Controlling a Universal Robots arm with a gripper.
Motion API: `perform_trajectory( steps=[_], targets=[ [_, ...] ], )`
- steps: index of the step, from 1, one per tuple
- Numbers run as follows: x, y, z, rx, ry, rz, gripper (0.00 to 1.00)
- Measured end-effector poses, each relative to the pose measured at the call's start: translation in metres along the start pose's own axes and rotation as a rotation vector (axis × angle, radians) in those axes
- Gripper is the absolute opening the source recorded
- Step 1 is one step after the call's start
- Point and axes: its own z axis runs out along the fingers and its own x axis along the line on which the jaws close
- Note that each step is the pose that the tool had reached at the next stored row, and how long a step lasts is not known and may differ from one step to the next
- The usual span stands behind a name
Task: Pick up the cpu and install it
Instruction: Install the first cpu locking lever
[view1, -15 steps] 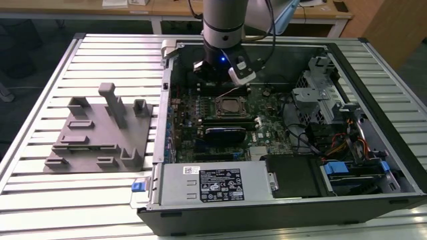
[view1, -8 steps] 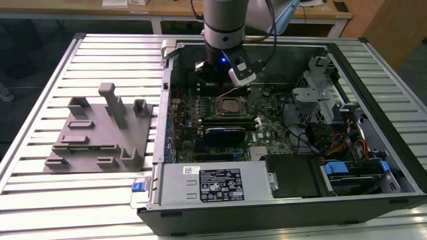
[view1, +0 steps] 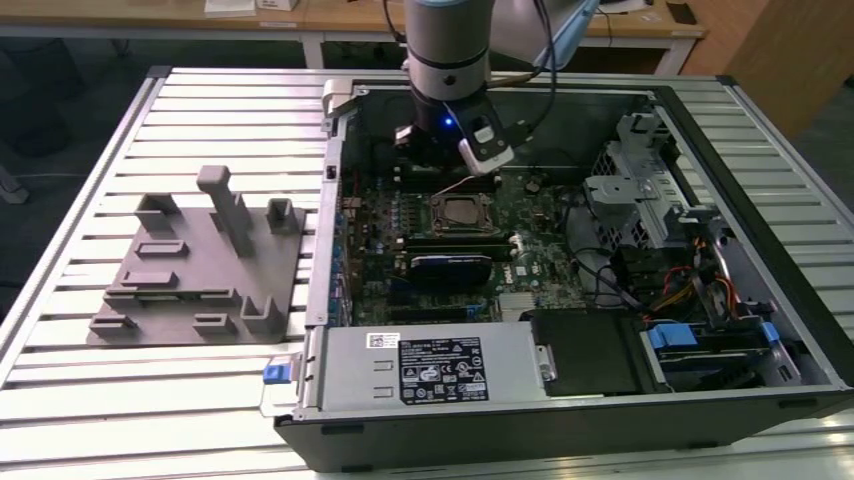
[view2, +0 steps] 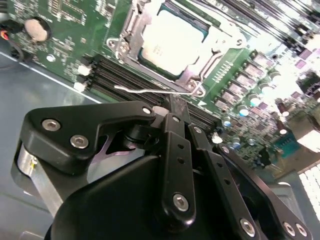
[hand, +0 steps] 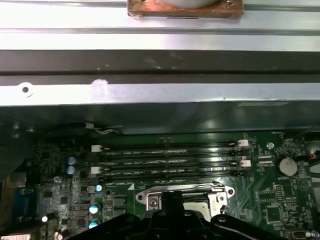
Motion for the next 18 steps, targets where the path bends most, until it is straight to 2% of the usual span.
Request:
perform_trajectory(
  steps=[2, 6, 14, 18],
  targets=[
    [-0.0004, -0.0001, 0.0008, -0.0005, -0.0122, 0.003, 0.11],
    [-0.0024, -0.0004, 0.0028, -0.0006, -0.0268, 0.010, 0.11],
    [-0.0108, -0.0006, 0.0069, -0.0011, -0.0488, 0.016, 0.11],
    [-0.0121, -0.0005, 0.0077, -0.0002, -0.0543, 0.027, 0.11]
  ],
)
